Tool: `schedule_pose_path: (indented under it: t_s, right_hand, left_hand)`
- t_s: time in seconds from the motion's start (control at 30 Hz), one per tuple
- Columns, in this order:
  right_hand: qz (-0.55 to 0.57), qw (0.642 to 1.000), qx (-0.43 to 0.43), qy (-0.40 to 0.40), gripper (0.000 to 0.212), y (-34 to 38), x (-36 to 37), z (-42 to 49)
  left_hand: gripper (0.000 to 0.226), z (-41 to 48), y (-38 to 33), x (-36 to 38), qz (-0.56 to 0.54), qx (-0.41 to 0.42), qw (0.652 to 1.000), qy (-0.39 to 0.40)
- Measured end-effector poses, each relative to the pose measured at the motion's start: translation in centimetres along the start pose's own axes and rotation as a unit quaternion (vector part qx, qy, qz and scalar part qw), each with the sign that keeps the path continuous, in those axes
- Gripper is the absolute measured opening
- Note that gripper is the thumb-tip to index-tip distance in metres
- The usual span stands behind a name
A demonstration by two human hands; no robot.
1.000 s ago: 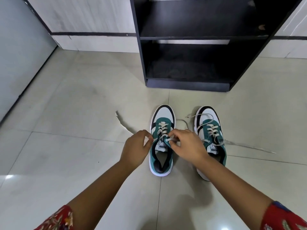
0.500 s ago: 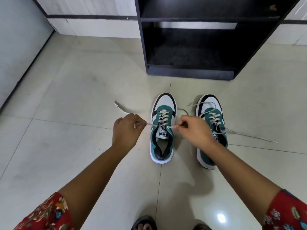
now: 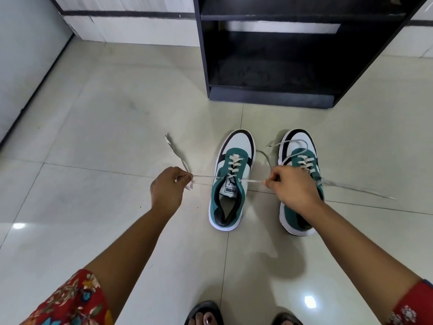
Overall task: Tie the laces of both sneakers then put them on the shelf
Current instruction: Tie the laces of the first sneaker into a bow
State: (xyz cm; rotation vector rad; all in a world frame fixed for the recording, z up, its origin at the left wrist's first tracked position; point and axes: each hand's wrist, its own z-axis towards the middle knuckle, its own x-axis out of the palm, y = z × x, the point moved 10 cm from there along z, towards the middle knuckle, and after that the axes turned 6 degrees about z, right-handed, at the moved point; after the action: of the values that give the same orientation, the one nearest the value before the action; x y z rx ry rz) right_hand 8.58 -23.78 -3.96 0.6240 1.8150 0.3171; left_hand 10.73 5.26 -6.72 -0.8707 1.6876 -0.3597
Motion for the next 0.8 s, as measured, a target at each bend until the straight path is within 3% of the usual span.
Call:
schedule_pose_path:
  t_s: [0.13, 0.23, 0.3, 0.37, 0.43, 0.5, 0.6, 0.7, 0.8]
  right_hand:
    - [-0.013, 1.0, -0.009, -0.014, 0.021, -0.1, 0.2, 0.0]
    - [-0.05, 0.997, -0.044, -0.049, 0.02, 0.3, 0.2, 0.0]
    - [-0.048, 0.993, -0.082, -0.064, 0.019, 0.8, 0.3, -0.2]
    - [-0.02, 0.992, -0.107, -0.071, 0.023, 1.2, 0.4, -0.4]
    - [0.032, 0.988, -0.108, -0.103, 0.029, 1.5, -0.4, -0.8]
    - [0.093, 0.985, -0.086, -0.121, 0.027, 1.4, -1.0, -1.3]
    - [0.21, 0.978, 0.016, 0.006, 0.045, 0.5, 1.8, -1.6]
    - [0.364, 0.916, 0.137, 0.1, 0.038, -0.2, 5.4, -1.7]
    - [0.511, 0.821, 0.232, 0.104, 0.024, -0.1, 7.2, -1.6]
  left_hand:
    - [0.024, -0.2, 0.1, 0.2, 0.006, 0.005, 1.0, 0.001]
    - [0.024, -0.8, -0.7, 0.3, 0.027, 0.053, 0.998, -0.011]
    - [0.011, -1.6, -1.4, 0.4, 0.107, 0.095, 0.989, -0.029]
    - [0.028, -2.6, -1.8, 0.8, 0.183, 0.126, 0.974, -0.055]
    - [0.034, -3.6, -2.4, 1.1, 0.145, 0.129, 0.979, -0.06]
    - [0.026, -3.9, -2.0, 1.8, 0.063, 0.082, 0.994, -0.03]
    - [0.028, -4.3, -1.9, 4.1, -0.038, 0.016, 0.998, 0.056]
    - [0.028, -4.4, -3.6, 4.9, -0.125, -0.022, 0.988, 0.085]
    - [0.024, -4.1, -5.4, 5.2, -0.22, -0.053, 0.969, 0.103]
